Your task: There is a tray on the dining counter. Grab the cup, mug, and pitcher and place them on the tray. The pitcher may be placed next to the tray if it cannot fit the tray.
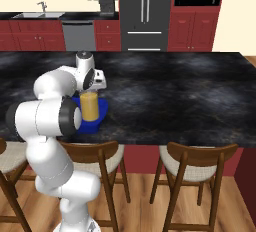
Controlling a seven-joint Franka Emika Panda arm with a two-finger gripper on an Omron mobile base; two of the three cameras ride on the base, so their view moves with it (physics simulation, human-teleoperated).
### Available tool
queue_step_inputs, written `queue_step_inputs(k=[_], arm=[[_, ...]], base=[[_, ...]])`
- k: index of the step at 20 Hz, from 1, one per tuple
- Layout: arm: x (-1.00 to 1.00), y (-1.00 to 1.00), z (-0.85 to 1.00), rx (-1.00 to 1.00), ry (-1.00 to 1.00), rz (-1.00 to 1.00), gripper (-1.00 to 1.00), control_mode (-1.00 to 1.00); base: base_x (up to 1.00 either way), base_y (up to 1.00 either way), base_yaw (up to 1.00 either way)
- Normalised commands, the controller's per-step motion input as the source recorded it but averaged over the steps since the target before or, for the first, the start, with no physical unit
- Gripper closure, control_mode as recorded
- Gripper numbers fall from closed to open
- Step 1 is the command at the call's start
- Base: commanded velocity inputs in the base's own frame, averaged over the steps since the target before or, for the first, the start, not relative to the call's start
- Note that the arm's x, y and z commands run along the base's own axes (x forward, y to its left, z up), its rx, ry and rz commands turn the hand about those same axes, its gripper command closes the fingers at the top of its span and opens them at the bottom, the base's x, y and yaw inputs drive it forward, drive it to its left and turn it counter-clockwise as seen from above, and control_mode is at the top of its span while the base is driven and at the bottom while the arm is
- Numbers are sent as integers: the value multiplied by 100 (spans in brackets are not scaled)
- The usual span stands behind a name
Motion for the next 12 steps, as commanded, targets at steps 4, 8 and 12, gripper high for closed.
queue_step_inputs(k=[4, 8, 12], arm=[[-13, -1, 33, 0, 0, 0, -100, -100], [-24, -17, 50, 0, 0, 0, -100, -100], [-59, -43, 52, 0, 0, 0, -100, -100]], base=[[0, 0, 0], [0, 0, 0], [0, 0, 0]])
